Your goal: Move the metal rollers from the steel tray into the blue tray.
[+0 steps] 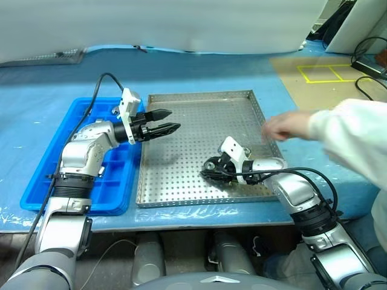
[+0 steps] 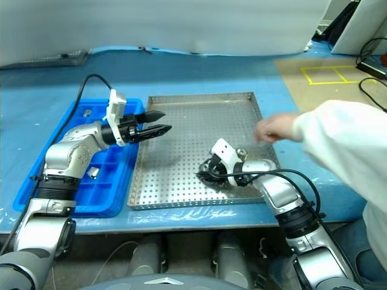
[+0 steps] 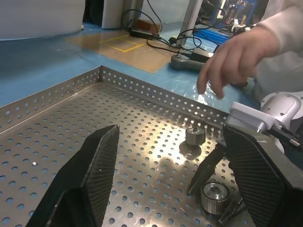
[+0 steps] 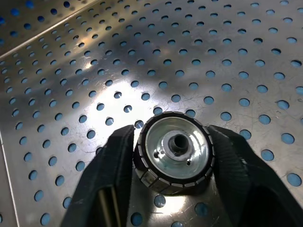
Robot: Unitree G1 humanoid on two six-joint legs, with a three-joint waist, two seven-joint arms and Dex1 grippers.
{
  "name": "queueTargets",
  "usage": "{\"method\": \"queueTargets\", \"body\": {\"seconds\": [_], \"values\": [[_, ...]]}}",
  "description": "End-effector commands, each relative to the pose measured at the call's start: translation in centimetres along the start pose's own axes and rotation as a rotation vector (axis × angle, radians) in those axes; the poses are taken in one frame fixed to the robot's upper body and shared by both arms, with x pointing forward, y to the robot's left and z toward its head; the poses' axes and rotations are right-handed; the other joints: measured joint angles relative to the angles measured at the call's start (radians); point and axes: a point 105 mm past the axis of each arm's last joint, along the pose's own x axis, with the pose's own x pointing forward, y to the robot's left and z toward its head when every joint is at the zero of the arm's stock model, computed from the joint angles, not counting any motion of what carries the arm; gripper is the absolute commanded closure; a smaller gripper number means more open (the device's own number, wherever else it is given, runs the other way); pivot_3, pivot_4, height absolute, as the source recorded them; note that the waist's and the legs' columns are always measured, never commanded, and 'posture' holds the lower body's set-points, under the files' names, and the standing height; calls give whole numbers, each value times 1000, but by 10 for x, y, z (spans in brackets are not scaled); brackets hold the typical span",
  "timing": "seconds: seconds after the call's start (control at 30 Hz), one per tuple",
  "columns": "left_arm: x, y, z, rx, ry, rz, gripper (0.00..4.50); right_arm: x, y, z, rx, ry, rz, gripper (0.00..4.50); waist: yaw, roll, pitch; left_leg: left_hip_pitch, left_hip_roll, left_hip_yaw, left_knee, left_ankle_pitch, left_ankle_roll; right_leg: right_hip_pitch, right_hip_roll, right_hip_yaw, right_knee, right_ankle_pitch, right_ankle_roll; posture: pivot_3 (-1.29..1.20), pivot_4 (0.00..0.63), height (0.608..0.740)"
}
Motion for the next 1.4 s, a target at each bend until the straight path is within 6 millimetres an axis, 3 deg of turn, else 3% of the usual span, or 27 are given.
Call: {"method": "queueTargets", "body": {"seconds": [0.03,0.27,0.53,0.67,0.83,1.0,1.4], "values": [[-10,17,24,89,-85,122,818,-5,5,42,-32,-155,41,2807,-1,0,0,0,0,0,0,0,0,0,0,0,0,0,0,-65,150,740],[-49,64,62,137,-277,514,818,18,15,94,-107,-277,129,2807,2,0,0,-5,0,-5,-1,0,0,-4,0,-2,1,0,-1,53,150,740],[-100,73,72,206,-317,783,818,75,29,161,-195,-376,172,2807,28,0,0,-12,1,-7,-1,1,-2,-11,0,-4,2,3,-10,198,150,740],[-129,72,76,251,-322,931,818,102,40,181,-238,-367,186,2807,52,0,0,-18,2,-7,-2,2,-4,-16,-1,-4,3,3,-12,280,150,740],[-164,66,76,272,-308,1072,818,123,56,185,-302,-326,237,2807,80,0,0,-19,4,-8,-2,2,-4,-17,-2,-5,3,2,-12,361,150,740],[-191,61,71,268,-280,1180,818,138,74,172,-382,-249,307,2807,106,0,0,-19,5,-9,-2,1,-2,-18,-2,-6,5,2,-12,400,150,740],[-198,53,70,271,-256,1205,818,150,74,164,-419,-211,260,2807,152,0,0,-19,7,-10,-2,1,-3,-20,-1,-6,8,2,-13,446,150,740]]}}
